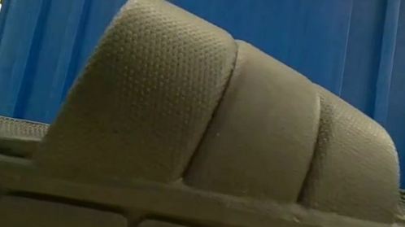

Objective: Pick and place slides into bin
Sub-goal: Put the black slide into the blue container

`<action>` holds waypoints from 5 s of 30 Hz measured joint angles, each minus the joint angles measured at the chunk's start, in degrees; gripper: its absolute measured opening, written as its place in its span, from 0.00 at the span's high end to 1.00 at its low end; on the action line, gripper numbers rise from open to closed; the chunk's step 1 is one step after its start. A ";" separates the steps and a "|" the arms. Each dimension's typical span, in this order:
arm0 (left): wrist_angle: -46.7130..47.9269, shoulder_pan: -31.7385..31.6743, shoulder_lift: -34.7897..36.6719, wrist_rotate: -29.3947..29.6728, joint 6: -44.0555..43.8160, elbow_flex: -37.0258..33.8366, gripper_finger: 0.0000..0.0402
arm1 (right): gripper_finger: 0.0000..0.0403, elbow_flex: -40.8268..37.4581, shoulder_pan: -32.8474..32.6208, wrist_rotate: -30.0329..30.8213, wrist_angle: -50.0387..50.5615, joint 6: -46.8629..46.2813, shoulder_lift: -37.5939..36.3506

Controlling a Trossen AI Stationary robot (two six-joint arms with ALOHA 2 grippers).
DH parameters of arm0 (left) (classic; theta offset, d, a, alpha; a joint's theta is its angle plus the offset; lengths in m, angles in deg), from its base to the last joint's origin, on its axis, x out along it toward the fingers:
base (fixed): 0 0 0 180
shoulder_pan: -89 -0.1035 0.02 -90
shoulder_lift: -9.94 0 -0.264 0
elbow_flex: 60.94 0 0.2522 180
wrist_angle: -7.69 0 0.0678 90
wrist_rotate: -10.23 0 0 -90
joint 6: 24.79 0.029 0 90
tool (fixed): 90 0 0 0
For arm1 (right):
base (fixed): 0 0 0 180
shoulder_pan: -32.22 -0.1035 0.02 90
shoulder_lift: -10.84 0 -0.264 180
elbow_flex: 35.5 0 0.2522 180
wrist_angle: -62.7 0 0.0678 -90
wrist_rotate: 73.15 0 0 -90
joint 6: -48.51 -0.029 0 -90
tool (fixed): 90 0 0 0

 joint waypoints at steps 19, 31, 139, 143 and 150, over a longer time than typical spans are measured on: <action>5.10 0.03 14.37 4.93 -2.90 -4.91 0.33 | 1.00 5.81 -13.28 19.81 -18.64 5.72 18.70; 9.82 0.06 14.38 7.36 -4.24 -4.91 0.33 | 1.00 5.77 -23.55 40.99 -16.36 -14.00 31.67; 18.25 0.05 10.63 10.52 -9.95 -4.87 0.32 | 0.65 10.59 -24.81 -54.66 -17.05 -65.75 58.50; 19.35 0.05 10.33 10.18 -9.99 -4.87 0.32 | 0.65 12.10 -26.99 -58.54 -6.42 -71.84 58.19; 19.31 0.05 10.29 10.13 -9.67 -4.87 0.32 | 0.67 14.90 -27.20 -60.49 0.41 -75.60 60.98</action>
